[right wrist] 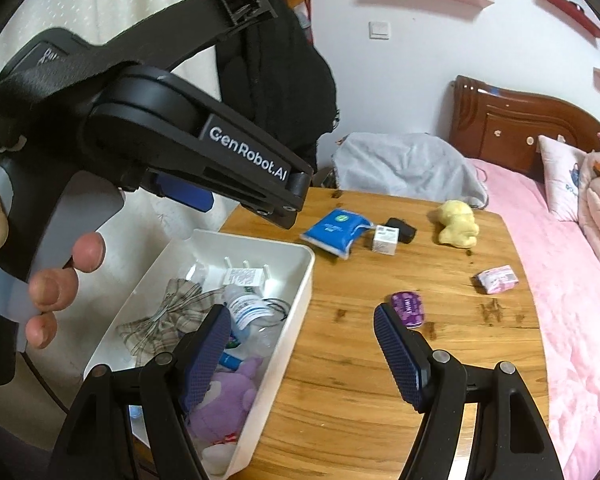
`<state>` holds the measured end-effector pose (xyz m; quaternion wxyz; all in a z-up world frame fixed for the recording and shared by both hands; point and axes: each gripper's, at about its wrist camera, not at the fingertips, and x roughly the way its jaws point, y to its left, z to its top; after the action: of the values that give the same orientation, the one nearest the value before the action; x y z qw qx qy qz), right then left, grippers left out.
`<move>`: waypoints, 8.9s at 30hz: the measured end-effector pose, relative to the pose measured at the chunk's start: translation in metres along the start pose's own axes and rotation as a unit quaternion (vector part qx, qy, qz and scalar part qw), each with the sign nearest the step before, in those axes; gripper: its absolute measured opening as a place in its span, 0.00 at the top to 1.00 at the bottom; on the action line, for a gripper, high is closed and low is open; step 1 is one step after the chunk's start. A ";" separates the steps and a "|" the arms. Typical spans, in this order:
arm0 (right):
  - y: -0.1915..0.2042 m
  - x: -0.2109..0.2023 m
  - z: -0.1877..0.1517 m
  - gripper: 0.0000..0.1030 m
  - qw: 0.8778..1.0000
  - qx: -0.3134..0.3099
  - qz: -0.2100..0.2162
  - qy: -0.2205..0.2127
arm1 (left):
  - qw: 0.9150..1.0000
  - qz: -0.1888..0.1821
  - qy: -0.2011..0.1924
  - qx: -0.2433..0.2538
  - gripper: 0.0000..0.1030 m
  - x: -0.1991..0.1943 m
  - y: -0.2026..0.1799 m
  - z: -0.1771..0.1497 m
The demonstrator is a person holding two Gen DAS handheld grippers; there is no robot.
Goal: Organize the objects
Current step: 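Move both tools back over the remaining items on the table, then grasp the black charger with the left tool while the right tool grasps the pink-white packet, then lift the charger and packet and carry both over the tray, then lower the charger and packet into the tray and open both tools, then move both tools back over the blue wipes pack and yellow plush duck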
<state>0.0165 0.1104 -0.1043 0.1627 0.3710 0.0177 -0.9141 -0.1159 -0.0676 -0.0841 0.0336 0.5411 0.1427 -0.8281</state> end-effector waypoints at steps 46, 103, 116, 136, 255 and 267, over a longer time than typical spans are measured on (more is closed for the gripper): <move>-0.207 0.064 0.006 0.27 0.987 0.117 -0.101 0.040 | 0.995 -0.057 0.021 0.080 0.22 0.073 -0.141 0.116; -0.319 0.251 0.010 0.63 0.933 0.245 -0.208 0.163 | 0.982 0.027 0.146 0.115 0.36 0.306 -0.110 0.182; -0.308 0.210 0.003 0.65 0.939 0.262 -0.171 0.141 | 0.986 0.038 0.113 0.114 0.36 0.277 -0.119 0.174; -0.227 0.090 0.027 0.66 0.967 0.209 -0.139 0.051 | 0.993 -0.072 0.028 0.094 0.36 0.106 -0.123 0.136; 0.052 -0.016 -0.018 0.35 0.991 -0.127 -0.022 0.041 | 0.999 -0.020 0.000 -0.036 0.16 -0.008 0.050 -0.018; -0.004 -0.030 0.004 0.35 0.994 -0.097 -0.040 0.020 | 0.999 -0.037 -0.031 -0.021 0.16 -0.028 0.012 0.018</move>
<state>0.0323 0.1222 -0.0811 0.1609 0.3708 0.1242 -0.9062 -0.1178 -0.0863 -0.0548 0.0182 0.5090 0.1786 -0.8418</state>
